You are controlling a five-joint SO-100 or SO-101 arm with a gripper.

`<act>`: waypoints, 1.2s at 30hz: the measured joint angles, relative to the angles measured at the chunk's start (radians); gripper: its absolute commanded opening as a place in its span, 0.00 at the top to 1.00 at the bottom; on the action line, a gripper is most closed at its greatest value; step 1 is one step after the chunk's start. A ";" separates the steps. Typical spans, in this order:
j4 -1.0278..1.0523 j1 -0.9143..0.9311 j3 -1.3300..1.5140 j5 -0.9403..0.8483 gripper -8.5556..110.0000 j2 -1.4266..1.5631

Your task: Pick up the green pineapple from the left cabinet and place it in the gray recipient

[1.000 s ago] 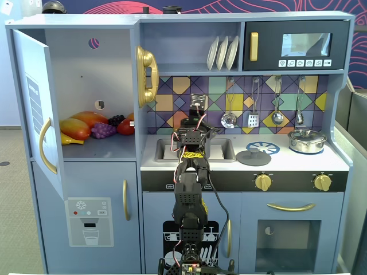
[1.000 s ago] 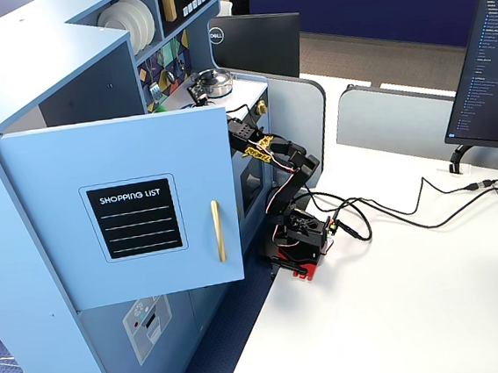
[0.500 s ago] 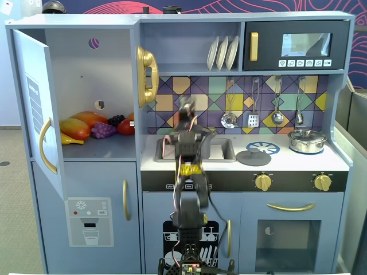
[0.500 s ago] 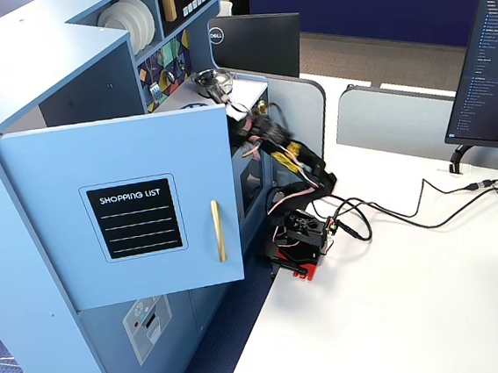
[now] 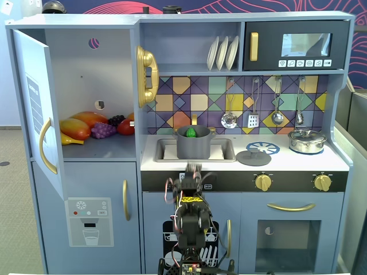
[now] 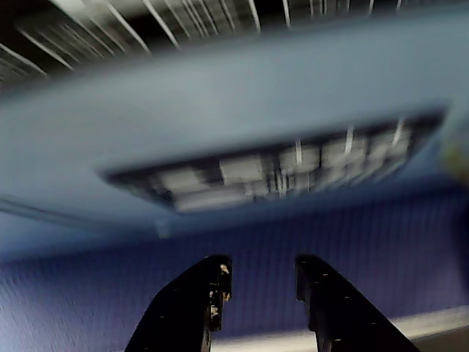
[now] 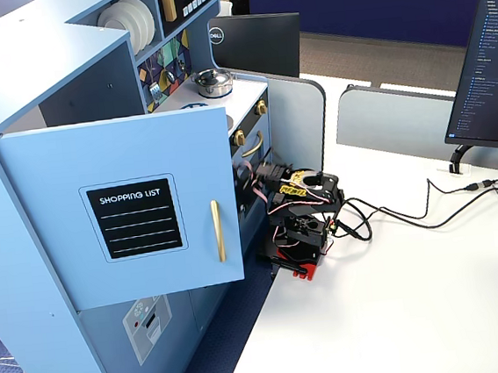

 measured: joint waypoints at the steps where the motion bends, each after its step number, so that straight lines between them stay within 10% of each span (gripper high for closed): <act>1: -0.021 -0.011 0.040 0.009 0.93 0.002; 18: 0.502 -0.049 0.140 -0.054 0.93 0.336; 36: 0.417 0.083 0.152 -0.110 0.93 0.345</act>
